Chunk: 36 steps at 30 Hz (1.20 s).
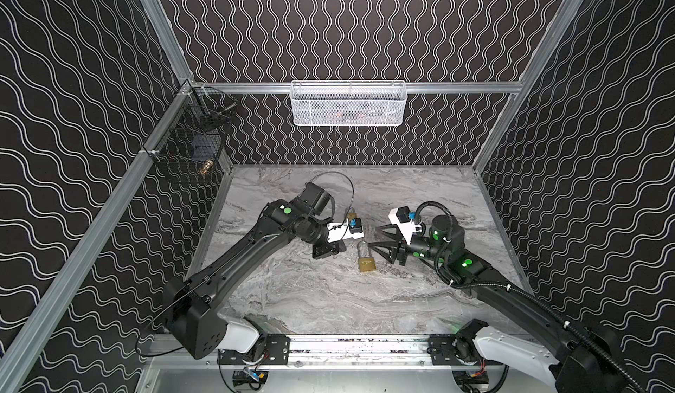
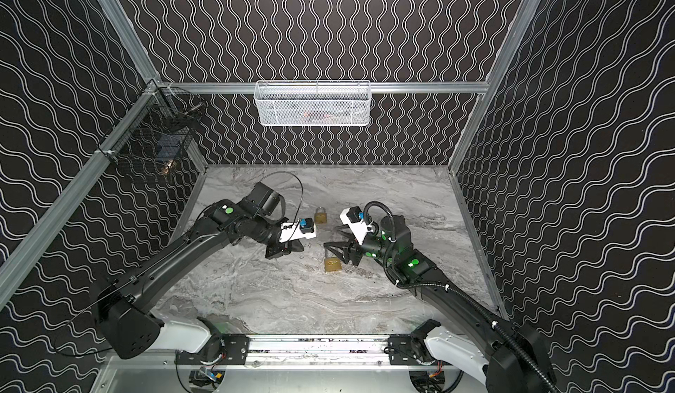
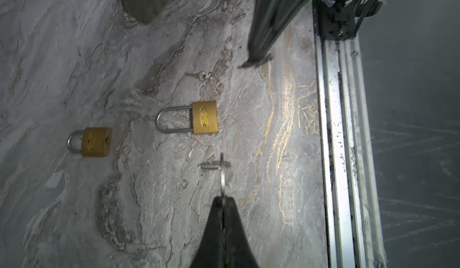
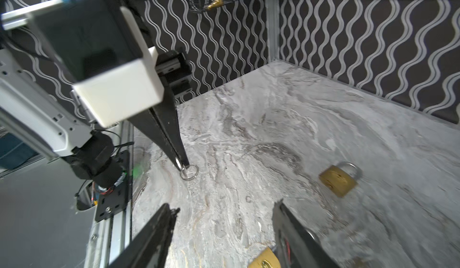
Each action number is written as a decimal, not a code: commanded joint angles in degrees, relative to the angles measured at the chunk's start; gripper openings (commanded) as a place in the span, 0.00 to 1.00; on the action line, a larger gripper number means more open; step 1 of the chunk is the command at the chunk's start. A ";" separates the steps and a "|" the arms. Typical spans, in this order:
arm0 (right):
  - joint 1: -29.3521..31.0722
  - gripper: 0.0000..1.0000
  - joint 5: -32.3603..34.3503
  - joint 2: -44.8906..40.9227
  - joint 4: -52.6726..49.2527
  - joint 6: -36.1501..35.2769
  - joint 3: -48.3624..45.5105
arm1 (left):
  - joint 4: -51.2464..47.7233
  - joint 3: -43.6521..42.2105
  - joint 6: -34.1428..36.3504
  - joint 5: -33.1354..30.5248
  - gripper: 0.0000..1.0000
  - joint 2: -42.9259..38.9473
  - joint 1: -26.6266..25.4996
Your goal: Unlock with the key
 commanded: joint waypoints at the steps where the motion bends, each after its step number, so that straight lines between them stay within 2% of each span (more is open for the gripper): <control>1: 1.09 0.61 -4.92 1.11 3.17 -0.69 1.19 | 0.83 -0.47 3.15 6.05 0.00 -0.43 0.19; 12: 4.28 0.56 -5.30 3.85 3.04 -1.61 3.35 | 1.00 -0.56 3.19 4.80 0.00 -0.37 0.15; 21: 5.74 0.52 -5.82 6.06 2.50 -1.83 4.86 | 2.06 -1.14 3.70 6.37 0.00 -0.46 0.22; 26: 6.53 0.45 -5.04 8.22 1.48 -2.53 6.24 | 2.07 -1.27 3.80 6.77 0.00 -0.68 0.20; 30: 6.76 0.28 -4.52 9.25 1.29 -2.52 6.93 | 2.23 -1.45 3.88 6.30 0.00 -0.94 0.22; 34: 6.84 0.23 -3.90 9.75 0.63 -2.87 7.32 | 2.74 -1.74 3.90 6.56 0.00 -1.34 0.30; 36: 6.87 0.17 -3.73 9.74 0.29 -2.89 7.40 | 2.91 -1.89 3.98 6.39 0.00 -1.39 0.27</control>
